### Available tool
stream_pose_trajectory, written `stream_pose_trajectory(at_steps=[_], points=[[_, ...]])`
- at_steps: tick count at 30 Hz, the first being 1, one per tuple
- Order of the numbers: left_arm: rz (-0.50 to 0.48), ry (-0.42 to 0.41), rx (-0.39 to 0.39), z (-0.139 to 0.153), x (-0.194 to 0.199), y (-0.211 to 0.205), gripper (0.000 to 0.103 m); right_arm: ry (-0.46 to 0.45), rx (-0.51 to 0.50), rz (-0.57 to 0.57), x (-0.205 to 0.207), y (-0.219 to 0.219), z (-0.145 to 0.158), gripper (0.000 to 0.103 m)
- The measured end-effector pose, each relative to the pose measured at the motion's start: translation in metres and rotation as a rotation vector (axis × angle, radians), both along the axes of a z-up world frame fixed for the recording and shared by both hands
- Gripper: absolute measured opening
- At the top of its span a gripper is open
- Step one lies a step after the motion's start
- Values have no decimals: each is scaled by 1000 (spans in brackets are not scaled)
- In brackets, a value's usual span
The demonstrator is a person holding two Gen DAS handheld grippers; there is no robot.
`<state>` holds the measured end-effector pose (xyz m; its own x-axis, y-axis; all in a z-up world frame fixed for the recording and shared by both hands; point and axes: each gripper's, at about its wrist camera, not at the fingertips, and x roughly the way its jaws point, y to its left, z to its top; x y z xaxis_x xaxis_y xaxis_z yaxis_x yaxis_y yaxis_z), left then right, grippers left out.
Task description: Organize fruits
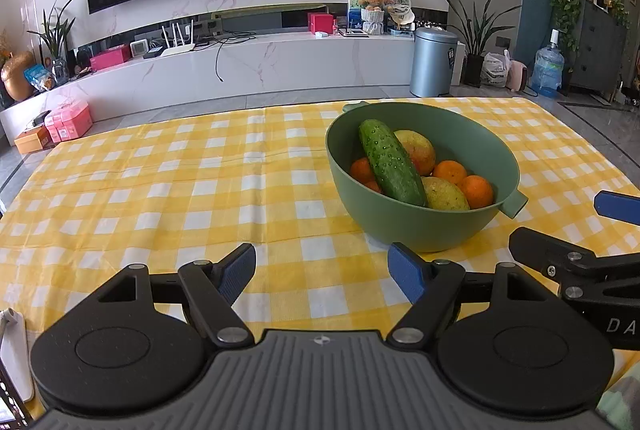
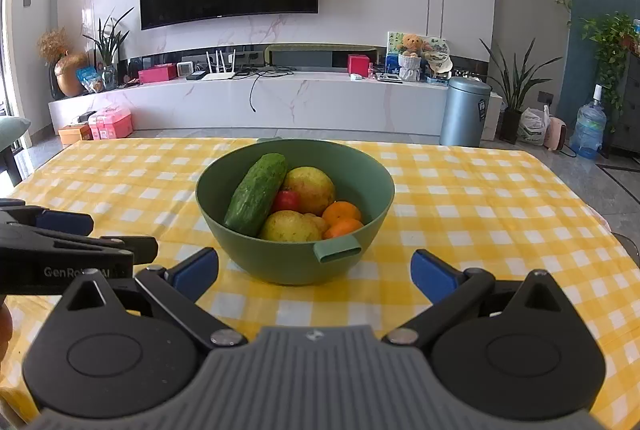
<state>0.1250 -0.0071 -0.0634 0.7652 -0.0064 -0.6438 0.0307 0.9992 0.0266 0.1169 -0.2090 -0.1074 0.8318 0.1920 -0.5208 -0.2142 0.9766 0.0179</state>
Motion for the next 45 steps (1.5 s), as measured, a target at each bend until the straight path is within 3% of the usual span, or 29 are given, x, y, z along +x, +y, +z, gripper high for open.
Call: stream_pose_trajectory(at_steps=[45], points=[[-2,0,-2,1,-1,-1,88,10,-9,9,1,1,-3,99]])
